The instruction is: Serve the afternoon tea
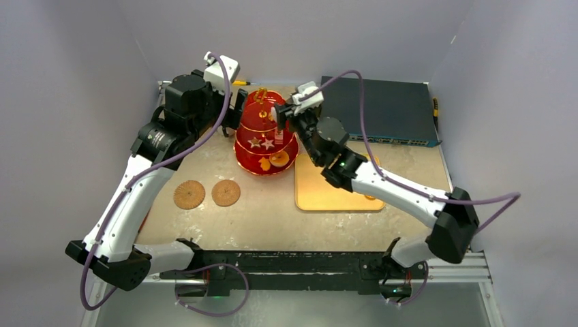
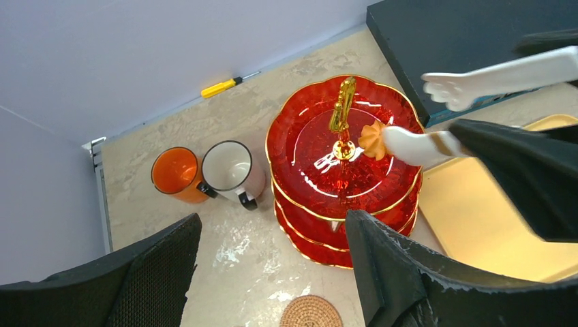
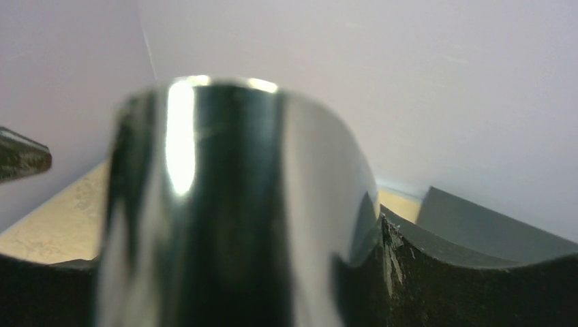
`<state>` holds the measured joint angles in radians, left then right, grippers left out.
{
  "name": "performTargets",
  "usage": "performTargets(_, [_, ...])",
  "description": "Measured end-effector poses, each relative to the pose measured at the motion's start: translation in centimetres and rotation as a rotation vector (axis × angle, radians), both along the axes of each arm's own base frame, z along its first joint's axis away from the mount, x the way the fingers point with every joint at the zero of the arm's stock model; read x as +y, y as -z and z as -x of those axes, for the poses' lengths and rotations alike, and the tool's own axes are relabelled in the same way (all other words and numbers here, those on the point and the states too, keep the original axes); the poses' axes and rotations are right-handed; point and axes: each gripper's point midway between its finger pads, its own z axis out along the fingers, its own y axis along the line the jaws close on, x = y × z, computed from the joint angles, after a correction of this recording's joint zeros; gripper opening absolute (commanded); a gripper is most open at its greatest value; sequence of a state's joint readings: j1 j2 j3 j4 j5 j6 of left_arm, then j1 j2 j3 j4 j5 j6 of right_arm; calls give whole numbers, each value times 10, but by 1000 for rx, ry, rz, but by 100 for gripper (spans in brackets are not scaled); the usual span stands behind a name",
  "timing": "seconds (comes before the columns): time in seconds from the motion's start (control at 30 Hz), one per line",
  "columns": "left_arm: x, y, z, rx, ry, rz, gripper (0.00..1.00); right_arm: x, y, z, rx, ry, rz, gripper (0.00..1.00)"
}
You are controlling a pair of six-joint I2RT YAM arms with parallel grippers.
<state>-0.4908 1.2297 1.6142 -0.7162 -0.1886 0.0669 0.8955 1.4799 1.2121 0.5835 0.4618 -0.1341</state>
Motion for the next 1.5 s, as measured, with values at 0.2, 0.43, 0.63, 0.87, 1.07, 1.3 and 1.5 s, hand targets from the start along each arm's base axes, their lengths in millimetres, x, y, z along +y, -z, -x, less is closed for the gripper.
performTargets(0.2, [0,0,1,0,3,1,77,-58,9,29,57,81,-53,68])
performTargets(0.43, [1,-5,4,-10,4,11,77,-130,78,59,224,238,-111,68])
performTargets(0.63, [1,-7,6,-16,9,16,76,-166,169,71,409,383,-70,69])
performTargets(0.87, [1,-7,6,-16,9,17,76,-193,211,74,487,502,-75,69])
performTargets(1.07, [0,-7,6,-16,15,18,76,-205,225,71,487,558,-93,69])
performTargets(1.3, [-2,-6,6,-11,22,19,76,-224,236,65,463,626,-118,70])
performTargets(1.5, [-3,-6,6,-11,25,20,76,-233,235,56,437,655,-143,70])
